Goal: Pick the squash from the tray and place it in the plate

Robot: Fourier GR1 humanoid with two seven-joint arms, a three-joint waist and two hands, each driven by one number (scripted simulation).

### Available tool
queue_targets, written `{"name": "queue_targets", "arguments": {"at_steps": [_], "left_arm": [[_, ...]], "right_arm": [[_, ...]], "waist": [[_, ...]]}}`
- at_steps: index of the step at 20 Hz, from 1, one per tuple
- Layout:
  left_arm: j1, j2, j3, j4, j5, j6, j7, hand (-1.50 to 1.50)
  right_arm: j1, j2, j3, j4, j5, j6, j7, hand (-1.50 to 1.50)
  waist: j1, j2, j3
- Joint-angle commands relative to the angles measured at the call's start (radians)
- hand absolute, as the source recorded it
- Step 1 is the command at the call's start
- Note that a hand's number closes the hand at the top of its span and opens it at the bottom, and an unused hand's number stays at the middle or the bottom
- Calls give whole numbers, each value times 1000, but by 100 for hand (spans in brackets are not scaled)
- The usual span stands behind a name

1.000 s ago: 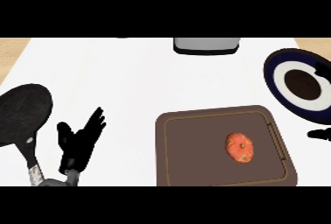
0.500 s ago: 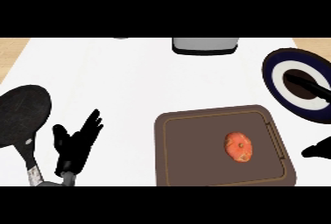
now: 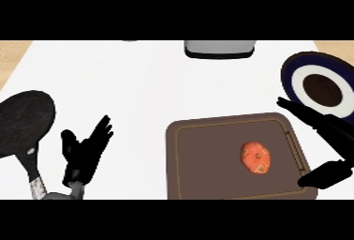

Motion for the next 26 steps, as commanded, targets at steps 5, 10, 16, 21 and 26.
{"name": "queue_targets", "arguments": {"at_steps": [5, 10, 16, 21, 26], "left_arm": [[-15, -25, 44, 41, -26, -42, -23, 0], [11, -39, 94, 7, -46, -87, -1, 0], [-11, -80, 81, 1, -78, -57, 38, 0], [92, -70, 94, -79, -101, -95, 22, 0], [81, -80, 116, -38, -110, -131, 3, 0]], "right_arm": [[24, 151, 128, -26, 143, 9, 99, -150], [72, 175, 52, -5, 187, 38, 11, -150], [75, 211, 98, 40, 351, -57, 28, -150], [68, 254, 83, 21, 399, -30, 50, -150], [-6, 312, 106, 119, 447, -5, 65, -150]], "waist": [[2, 1, 0], [1, 1, 0], [2, 1, 1], [4, 1, 0], [5, 1, 0]]}}
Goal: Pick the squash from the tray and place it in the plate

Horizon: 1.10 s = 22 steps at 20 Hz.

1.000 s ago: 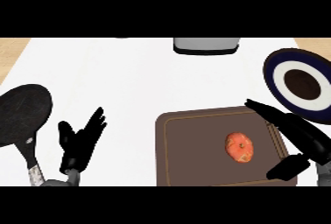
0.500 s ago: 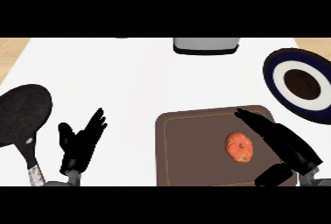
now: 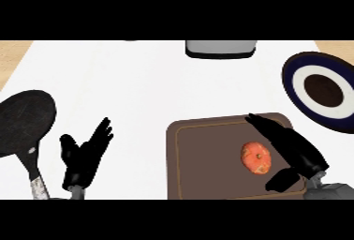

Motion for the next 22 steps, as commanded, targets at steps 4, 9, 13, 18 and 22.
{"name": "queue_targets", "arguments": {"at_steps": [4, 9, 13, 18, 22], "left_arm": [[-2, -42, 6, -37, -49, 11, 45, 0], [-66, -19, 56, 20, -25, -26, 37, 0], [33, -26, 41, -86, -29, -35, 68, 0], [-21, -30, 93, 57, -45, -69, -12, 0], [-18, -58, 49, 21, -67, -36, 18, 0]], "right_arm": [[-18, 49, 5, 94, 82, -7, -49, -150], [-47, 2, 62, 112, 155, 5, -105, 150], [-88, 24, 28, 227, 200, -94, -185, 150], [-32, 22, 10, 70, 225, -62, -157, 150], [-25, 76, -60, 68, 126, -240, -278, 150]], "waist": [[0, 0, 0], [-1, 0, 0], [4, 0, 0], [-3, 0, 0], [-7, 0, 1]]}}
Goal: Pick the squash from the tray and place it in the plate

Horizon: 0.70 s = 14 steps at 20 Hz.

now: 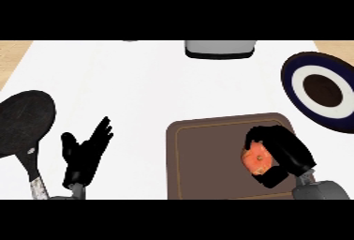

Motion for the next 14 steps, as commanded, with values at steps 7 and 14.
{"name": "queue_targets", "arguments": {"at_steps": [7, 14], "left_arm": [[59, -5, 19, -23, -2, 29, -6, 0], [51, 3, 1, -63, -8, 8, 4, 0]], "right_arm": [[420, -87, -174, -347, -367, -152, -504, 150], [580, -65, -469, -351, -752, -80, -648, 150]], "waist": [[-68, -15, 3], [-27, -3, 2]]}}
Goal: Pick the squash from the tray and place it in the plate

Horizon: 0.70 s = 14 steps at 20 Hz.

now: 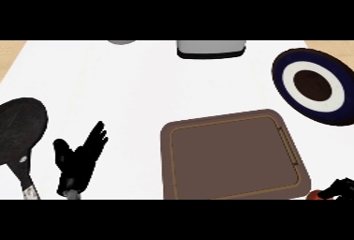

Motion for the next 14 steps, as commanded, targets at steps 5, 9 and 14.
{"name": "queue_targets", "arguments": {"at_steps": [5, 9, 14], "left_arm": [[-34, 1, 0, 47, -3, -27, -16, 0], [-41, -15, -15, 21, -5, -21, 17, 0], [-125, -33, -17, 79, -38, -6, 10, 0]], "right_arm": [[-73, -36, -272, 161, -384, 140, 62, 150], [-158, -83, -338, 360, -496, 221, 58, 150], [-372, -136, -364, 521, -505, 185, 141, 150]], "waist": [[46, 11, -1], [51, 11, 0], [50, 12, -1]]}}
